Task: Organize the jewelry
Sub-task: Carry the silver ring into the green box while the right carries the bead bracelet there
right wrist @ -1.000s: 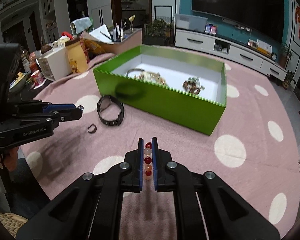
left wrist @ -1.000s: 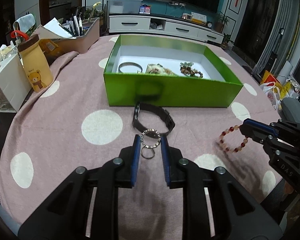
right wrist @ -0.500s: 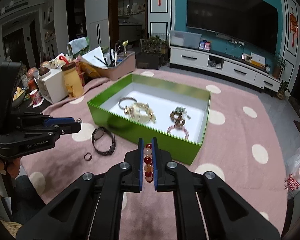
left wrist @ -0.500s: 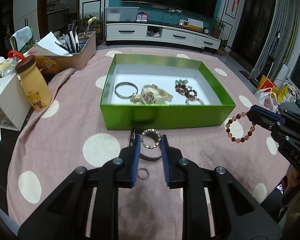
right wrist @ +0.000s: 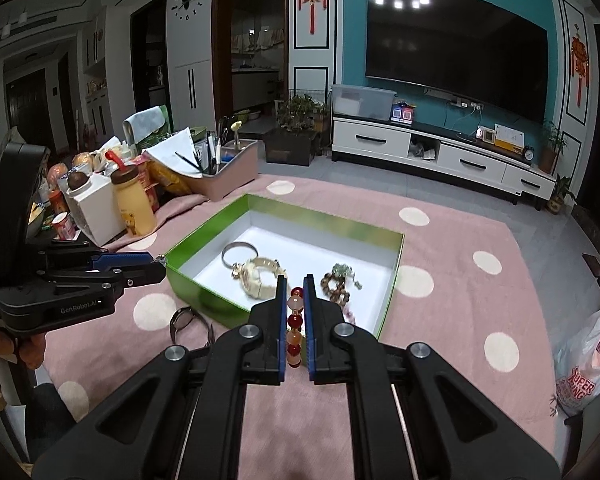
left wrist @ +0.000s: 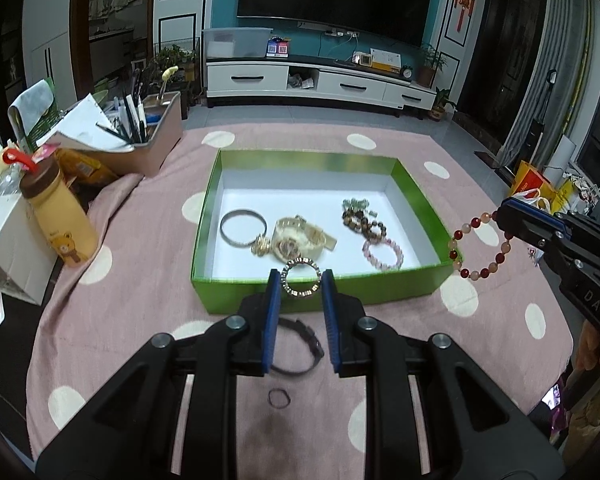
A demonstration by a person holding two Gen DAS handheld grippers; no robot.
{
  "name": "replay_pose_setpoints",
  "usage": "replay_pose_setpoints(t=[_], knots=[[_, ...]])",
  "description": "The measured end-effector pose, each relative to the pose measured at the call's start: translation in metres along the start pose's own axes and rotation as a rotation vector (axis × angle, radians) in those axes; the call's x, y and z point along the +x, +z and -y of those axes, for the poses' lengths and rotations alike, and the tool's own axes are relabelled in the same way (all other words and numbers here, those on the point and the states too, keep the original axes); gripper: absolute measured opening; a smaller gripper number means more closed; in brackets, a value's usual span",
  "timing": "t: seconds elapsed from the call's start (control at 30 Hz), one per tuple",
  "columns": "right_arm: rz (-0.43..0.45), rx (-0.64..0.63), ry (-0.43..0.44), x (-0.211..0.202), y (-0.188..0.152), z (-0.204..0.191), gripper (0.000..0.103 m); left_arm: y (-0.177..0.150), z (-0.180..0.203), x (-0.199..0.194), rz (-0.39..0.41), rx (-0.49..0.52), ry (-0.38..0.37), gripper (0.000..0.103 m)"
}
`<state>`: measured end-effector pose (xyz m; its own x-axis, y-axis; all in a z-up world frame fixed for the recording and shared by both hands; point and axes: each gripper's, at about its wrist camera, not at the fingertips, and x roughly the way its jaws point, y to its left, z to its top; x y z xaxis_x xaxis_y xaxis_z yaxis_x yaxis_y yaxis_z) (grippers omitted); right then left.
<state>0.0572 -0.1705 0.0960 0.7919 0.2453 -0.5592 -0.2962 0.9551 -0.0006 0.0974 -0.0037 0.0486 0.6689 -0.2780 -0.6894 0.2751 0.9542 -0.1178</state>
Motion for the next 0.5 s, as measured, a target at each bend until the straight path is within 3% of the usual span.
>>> replay_pose_setpoints(t=[0.5], knots=[[0.009,-0.002,0.002,0.023,0.021,0.010,0.007,0.042,0.004,0.021,0.023,0.008,0.014,0.020]])
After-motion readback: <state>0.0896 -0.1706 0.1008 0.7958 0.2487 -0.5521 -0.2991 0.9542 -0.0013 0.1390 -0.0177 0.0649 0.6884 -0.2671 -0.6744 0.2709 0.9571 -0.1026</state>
